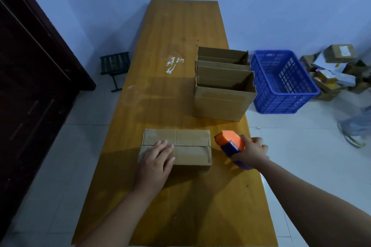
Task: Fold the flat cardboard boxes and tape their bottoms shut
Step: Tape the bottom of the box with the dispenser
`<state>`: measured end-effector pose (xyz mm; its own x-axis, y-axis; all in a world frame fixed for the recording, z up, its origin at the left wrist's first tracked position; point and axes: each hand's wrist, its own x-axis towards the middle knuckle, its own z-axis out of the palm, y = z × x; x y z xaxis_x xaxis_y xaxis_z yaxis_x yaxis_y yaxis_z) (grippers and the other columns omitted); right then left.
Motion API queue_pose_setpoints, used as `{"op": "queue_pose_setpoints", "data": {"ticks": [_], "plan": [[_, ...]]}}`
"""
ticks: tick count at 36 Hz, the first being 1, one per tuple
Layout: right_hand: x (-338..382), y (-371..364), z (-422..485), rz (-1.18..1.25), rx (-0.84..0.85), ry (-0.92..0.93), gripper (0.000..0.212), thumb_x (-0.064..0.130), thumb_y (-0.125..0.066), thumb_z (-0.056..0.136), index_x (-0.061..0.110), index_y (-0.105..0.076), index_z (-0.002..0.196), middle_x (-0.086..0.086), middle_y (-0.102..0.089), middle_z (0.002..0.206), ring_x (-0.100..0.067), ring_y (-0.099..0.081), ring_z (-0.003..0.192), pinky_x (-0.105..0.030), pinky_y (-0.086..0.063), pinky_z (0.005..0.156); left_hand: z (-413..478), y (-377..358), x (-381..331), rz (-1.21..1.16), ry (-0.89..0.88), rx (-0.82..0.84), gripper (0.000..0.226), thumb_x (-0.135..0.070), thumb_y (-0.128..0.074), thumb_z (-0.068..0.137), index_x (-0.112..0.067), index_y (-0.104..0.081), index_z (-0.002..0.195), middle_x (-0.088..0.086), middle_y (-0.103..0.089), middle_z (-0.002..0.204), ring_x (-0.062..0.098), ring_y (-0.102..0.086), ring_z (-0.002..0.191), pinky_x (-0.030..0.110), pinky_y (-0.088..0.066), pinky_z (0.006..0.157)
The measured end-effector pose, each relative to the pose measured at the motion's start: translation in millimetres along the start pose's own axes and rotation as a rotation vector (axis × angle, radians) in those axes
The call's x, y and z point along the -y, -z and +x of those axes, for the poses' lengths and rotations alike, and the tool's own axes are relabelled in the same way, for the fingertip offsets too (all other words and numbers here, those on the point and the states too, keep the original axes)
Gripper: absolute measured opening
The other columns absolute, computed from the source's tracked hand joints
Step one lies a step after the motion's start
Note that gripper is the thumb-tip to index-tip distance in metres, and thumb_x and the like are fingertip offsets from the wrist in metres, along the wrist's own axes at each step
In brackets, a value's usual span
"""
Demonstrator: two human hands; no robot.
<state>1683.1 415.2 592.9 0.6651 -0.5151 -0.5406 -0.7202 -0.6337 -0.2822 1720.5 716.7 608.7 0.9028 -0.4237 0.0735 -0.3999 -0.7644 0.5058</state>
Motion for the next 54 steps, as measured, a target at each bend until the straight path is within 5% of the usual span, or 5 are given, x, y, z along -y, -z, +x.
{"op": "queue_pose_setpoints", "data": {"ticks": [8, 17, 27, 39, 54], "plan": [[36.7, 57.5, -28.6, 0.895, 0.382, 0.431, 0.083, 0.034, -0.083, 0.054, 0.023, -0.045, 0.126, -0.015, -0.06, 0.119, -0.035, -0.062, 0.102, -0.048, -0.053, 0.083, 2.3, 7.7, -9.5, -0.027, 0.05, 0.056, 0.041, -0.028, -0.053, 0.095, -0.022, -0.052, 0.135, -0.002, -0.044, 0.144, 0.017, -0.031, 0.138, 0.026, -0.023, 0.108], [108.9, 64.5, -71.6, 0.577, 0.961, 0.702, 0.06, 0.013, -0.072, 0.067, 0.019, -0.048, 0.121, -0.008, -0.062, 0.109, -0.024, -0.061, 0.099, -0.033, -0.052, 0.081, 24.3, 20.7, -23.6, -0.073, 0.165, 0.204, 0.039, -0.019, -0.052, 0.095, -0.021, -0.048, 0.134, -0.005, -0.041, 0.142, 0.015, -0.034, 0.133, 0.028, -0.029, 0.109], [138.4, 47.5, -72.1, 0.373, 0.892, 0.614, 0.068, 0.021, -0.07, 0.069, 0.035, -0.043, 0.13, -0.002, -0.058, 0.121, -0.021, -0.06, 0.106, -0.035, -0.052, 0.085, 29.1, 56.3, -3.1, -1.513, 0.551, 0.138, 0.09, -0.08, -0.032, 0.071, -0.01, -0.065, 0.116, 0.011, -0.067, 0.115, 0.025, -0.057, 0.115, 0.042, -0.028, 0.109], [147.0, 43.8, -70.7, 0.239, 0.901, 0.633, 0.075, 0.028, -0.074, 0.069, 0.037, -0.037, 0.134, -0.004, -0.053, 0.129, -0.026, -0.057, 0.114, -0.047, -0.05, 0.096, 55.7, 98.7, -7.5, -1.257, 0.757, 0.183, 0.008, -0.017, -0.062, 0.089, -0.009, -0.066, 0.09, 0.008, -0.065, 0.083, 0.021, -0.063, 0.077, 0.031, -0.051, 0.066], [146.6, 48.9, -80.6, 0.19, 0.85, 0.646, 0.061, 0.04, -0.059, 0.076, 0.056, -0.029, 0.126, 0.01, -0.048, 0.129, -0.017, -0.052, 0.114, -0.03, -0.044, 0.09, 54.4, 86.3, -7.2, -0.872, 0.693, -0.096, 0.011, -0.016, -0.053, 0.095, -0.017, -0.063, 0.09, 0.004, -0.066, 0.089, 0.019, -0.062, 0.085, 0.037, -0.053, 0.078]]}}
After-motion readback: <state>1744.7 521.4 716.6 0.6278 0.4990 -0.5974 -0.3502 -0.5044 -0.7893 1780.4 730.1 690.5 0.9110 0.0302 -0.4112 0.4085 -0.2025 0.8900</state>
